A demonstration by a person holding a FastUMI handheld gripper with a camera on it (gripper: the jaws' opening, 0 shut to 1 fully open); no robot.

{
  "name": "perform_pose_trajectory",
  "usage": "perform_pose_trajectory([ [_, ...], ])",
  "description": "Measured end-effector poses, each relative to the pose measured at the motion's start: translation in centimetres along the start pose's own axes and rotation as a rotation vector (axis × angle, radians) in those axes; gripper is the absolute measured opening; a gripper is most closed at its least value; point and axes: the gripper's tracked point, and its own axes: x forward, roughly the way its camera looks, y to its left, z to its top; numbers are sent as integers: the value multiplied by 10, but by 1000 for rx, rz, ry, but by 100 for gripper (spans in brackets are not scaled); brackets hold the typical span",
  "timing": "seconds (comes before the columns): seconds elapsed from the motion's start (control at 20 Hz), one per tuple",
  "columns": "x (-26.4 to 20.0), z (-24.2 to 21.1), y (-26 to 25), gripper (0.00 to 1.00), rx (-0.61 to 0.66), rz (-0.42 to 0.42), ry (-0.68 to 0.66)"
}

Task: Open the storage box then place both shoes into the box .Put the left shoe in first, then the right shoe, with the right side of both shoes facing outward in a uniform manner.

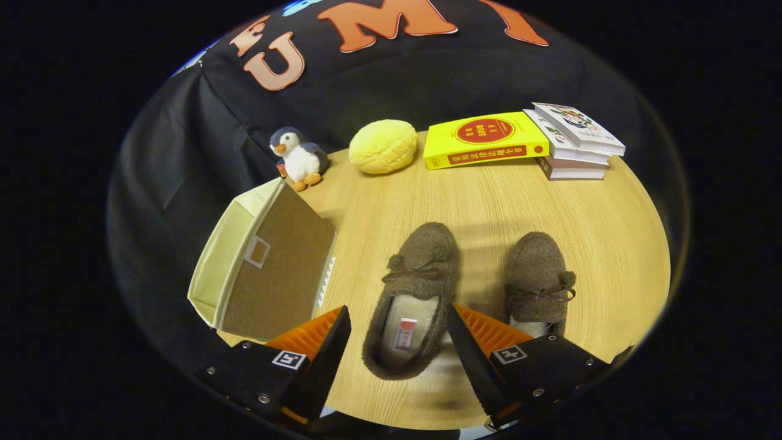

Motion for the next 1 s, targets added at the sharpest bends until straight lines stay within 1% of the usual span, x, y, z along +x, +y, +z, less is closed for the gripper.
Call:
perform_pose_trajectory([
  [0.1, 11, -6, -8, 93, -4, -17, 19],
  [0.25, 27, -10, -25, 89, -5, -66, 37],
  [0.55, 58, -1, -41, 72, -25, -123, -22],
  [0.8, 78, -4, -46, 49, -17, -143, -26],
  [0.85, 80, -5, -44, 46, -1, -133, -19],
  [0.9, 80, -5, -43, 37, 22, -135, -14],
  [0.95, 80, -3, -45, 32, 48, -142, -11],
  [1.0, 79, -3, -47, 23, 74, -148, -7],
])
